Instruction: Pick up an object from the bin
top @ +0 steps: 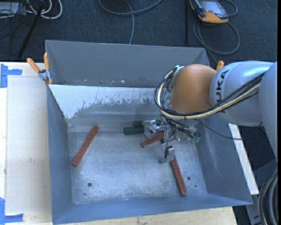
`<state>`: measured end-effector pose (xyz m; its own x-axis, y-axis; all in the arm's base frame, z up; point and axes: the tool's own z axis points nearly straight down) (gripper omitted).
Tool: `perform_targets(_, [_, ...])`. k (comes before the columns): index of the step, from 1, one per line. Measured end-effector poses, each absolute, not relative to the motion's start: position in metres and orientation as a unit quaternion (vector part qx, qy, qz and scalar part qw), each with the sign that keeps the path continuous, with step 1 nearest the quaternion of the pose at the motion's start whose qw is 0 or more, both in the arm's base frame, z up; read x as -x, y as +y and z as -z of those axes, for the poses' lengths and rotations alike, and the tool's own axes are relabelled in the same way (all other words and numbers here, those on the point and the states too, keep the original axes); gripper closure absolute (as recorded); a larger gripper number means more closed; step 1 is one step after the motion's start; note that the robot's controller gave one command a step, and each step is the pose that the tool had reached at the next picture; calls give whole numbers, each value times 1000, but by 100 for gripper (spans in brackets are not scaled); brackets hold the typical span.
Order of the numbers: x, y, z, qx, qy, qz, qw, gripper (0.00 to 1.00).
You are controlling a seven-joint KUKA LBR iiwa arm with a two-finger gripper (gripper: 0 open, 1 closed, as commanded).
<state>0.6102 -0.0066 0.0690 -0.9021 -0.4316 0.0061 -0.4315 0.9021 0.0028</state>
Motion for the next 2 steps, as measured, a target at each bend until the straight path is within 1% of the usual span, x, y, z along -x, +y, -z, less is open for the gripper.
perform_targets(1, [-612,-7,-71,-220,-975,0,-1,100])
perform_targets(2, [-600,-5,-261,-240,-971,-1,-5,100])
